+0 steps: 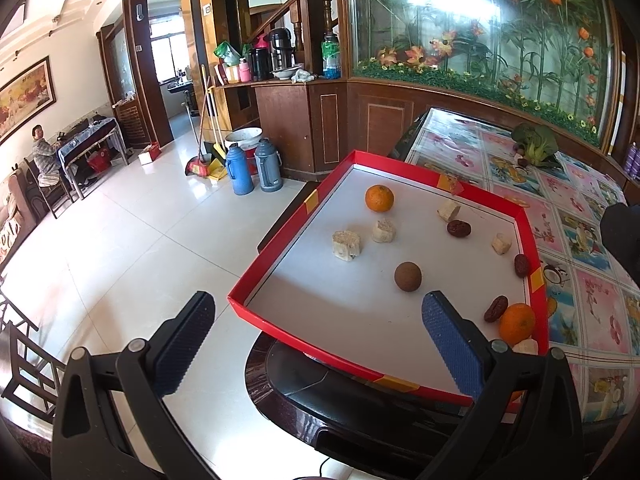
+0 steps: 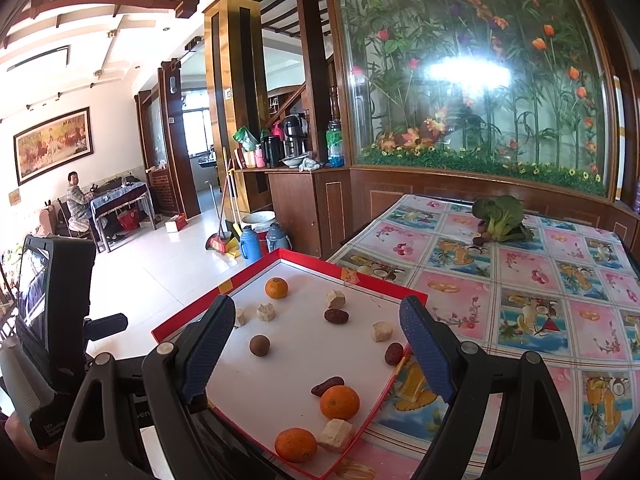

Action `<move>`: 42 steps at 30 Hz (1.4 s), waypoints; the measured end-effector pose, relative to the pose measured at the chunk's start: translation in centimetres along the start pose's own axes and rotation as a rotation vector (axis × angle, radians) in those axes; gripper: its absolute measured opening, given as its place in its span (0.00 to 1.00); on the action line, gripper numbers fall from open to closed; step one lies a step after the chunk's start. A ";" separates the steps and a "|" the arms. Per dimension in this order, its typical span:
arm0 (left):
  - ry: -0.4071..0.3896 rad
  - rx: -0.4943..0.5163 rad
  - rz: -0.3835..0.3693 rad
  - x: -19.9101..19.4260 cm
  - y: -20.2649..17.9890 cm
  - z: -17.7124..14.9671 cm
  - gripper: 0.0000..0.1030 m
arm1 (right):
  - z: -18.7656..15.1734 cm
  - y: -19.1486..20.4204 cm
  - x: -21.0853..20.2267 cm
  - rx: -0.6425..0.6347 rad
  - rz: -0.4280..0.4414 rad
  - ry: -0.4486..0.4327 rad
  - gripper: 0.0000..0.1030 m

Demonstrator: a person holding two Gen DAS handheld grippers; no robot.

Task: Organize fruits

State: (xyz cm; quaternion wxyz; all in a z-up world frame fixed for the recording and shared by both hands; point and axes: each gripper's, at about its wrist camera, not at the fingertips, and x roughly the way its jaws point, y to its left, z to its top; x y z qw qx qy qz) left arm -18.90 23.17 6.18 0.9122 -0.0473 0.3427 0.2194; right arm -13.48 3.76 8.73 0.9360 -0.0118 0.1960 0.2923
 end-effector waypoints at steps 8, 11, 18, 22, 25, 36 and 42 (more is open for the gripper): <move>-0.007 0.017 -0.002 -0.4 -0.8 0.3 1.00 | 0.1 -0.5 -0.2 0.023 0.003 -0.005 0.82; -0.004 0.024 -0.007 -0.4 -1.2 0.3 1.00 | 0.1 -0.6 -0.3 0.027 0.001 -0.008 0.82; 0.001 0.039 -0.024 0.0 -1.7 0.1 1.00 | 0.0 -1.0 -0.1 0.043 -0.005 -0.004 0.82; 0.007 0.045 -0.032 0.2 -1.9 0.0 1.00 | -0.2 -1.0 -0.1 0.044 -0.007 0.001 0.82; 0.008 0.047 -0.038 0.3 -2.0 -0.1 1.00 | -0.2 -1.0 -0.2 0.045 -0.005 0.001 0.82; 0.009 0.039 -0.054 0.4 -1.8 -0.3 1.00 | -0.5 -0.8 0.3 0.032 -0.008 0.010 0.82; 0.006 0.034 -0.063 0.5 -1.6 -0.4 1.00 | -0.4 -0.6 0.5 0.019 -0.017 0.010 0.82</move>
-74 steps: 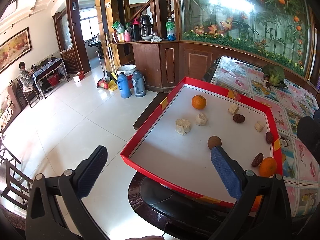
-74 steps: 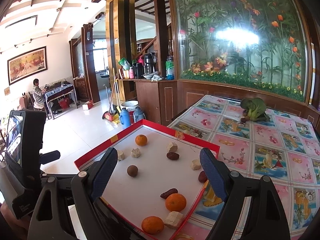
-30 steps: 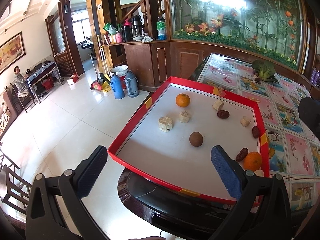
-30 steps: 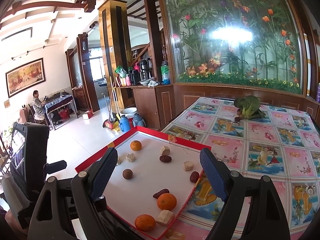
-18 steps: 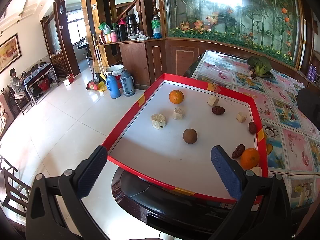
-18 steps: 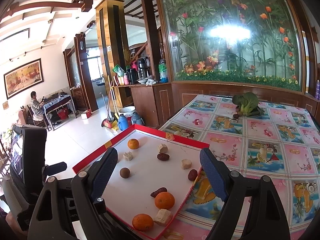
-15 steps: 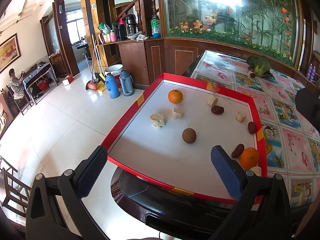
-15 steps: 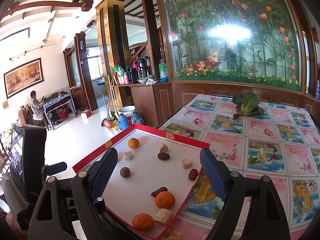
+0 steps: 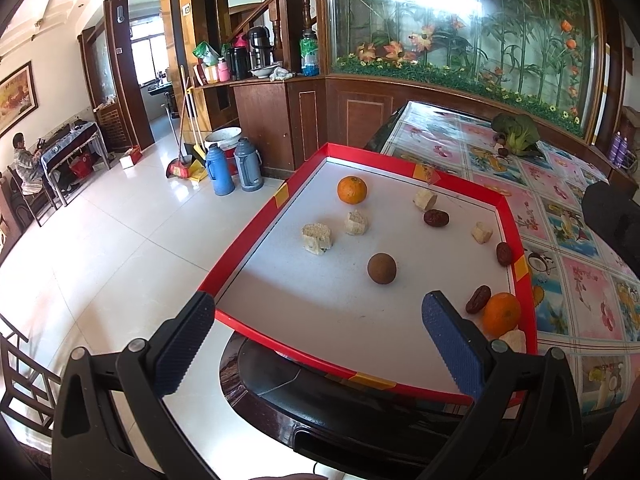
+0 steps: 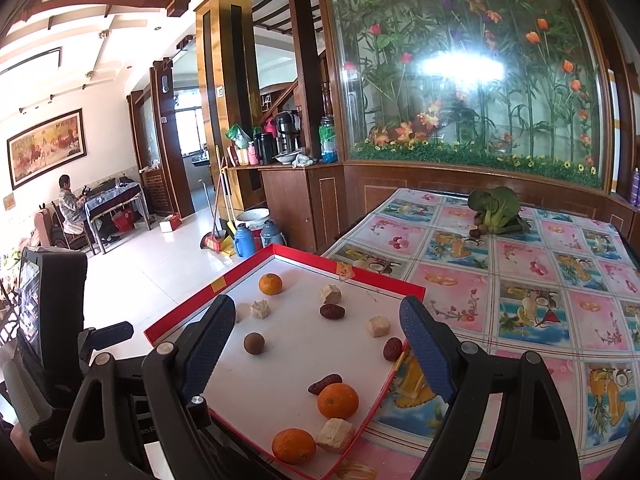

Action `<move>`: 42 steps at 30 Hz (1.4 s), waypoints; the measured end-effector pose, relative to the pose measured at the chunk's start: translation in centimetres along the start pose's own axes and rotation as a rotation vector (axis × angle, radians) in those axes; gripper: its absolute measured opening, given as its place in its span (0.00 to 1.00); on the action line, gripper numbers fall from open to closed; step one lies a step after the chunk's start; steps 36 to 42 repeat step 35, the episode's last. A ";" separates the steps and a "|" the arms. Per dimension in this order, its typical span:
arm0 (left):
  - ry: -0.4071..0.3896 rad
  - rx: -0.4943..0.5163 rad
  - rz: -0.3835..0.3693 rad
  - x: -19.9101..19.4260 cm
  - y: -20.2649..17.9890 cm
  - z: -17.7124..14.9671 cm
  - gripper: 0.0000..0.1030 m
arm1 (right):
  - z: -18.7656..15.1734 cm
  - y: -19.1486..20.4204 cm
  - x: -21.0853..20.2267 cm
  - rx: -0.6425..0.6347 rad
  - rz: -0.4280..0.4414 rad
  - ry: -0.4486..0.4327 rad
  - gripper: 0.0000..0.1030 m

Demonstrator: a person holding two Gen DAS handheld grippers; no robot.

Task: Organize fruits

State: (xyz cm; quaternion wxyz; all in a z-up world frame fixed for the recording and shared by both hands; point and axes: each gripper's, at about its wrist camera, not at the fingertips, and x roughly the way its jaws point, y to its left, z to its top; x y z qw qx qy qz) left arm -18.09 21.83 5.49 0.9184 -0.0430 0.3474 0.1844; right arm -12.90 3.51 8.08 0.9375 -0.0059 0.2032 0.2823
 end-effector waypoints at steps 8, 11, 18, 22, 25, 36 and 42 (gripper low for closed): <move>-0.016 -0.015 -0.019 0.0 1.0 0.0 1.00 | 0.3 0.7 0.2 -0.014 -0.001 0.008 0.82; -0.020 -0.021 -0.021 0.1 1.3 0.0 1.00 | 0.5 0.9 0.3 -0.032 -0.010 -0.001 0.82; -0.026 -0.028 -0.025 0.2 1.7 0.0 1.00 | 1.0 0.9 0.9 -0.033 -0.011 -0.009 0.82; -0.030 -0.020 -0.024 0.3 1.7 0.0 1.00 | 1.1 1.0 0.9 -0.041 -0.012 -0.010 0.82; -0.029 -0.022 -0.023 0.4 1.7 0.1 1.00 | 1.4 0.9 1.0 -0.039 -0.006 -0.011 0.82; -0.041 -0.017 -0.010 0.0 1.6 1.2 1.00 | 1.8 0.1 1.1 -0.014 0.018 -0.017 0.82; -0.041 -0.017 -0.010 0.0 1.6 1.2 1.00 | 1.8 0.1 1.1 -0.014 0.018 -0.017 0.82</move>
